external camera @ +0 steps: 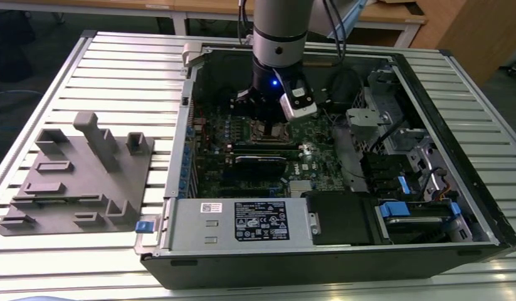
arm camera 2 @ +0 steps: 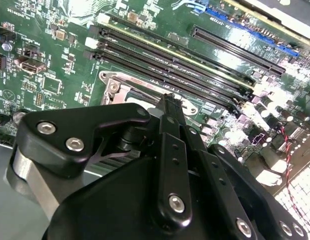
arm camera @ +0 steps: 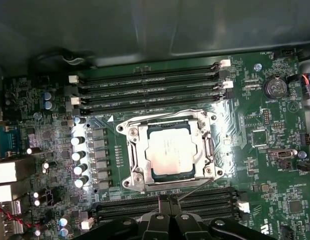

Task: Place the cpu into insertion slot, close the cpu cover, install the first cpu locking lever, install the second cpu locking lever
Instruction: 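Install the second cpu locking lever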

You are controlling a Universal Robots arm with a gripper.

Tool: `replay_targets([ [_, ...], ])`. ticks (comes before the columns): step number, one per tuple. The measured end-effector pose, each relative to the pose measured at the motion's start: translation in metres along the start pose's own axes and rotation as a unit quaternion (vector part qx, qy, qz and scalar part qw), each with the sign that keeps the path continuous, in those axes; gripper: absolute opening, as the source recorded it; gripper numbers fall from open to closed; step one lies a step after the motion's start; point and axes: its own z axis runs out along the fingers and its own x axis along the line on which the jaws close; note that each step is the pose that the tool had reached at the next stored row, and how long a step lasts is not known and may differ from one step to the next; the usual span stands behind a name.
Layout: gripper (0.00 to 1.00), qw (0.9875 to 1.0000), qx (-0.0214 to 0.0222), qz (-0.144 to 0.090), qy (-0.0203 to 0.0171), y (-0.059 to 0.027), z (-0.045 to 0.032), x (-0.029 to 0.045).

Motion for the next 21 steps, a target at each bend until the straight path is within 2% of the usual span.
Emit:
replay_targets([
  [8, 0.11, 1.0, 0.0001, 0.0, -0.0001, 0.0, 0.0004, 0.0001],
  [21, 0.11, 1.0, 0.0005, 0.0, -0.0001, -0.0003, 0.0111, 0.001],
])
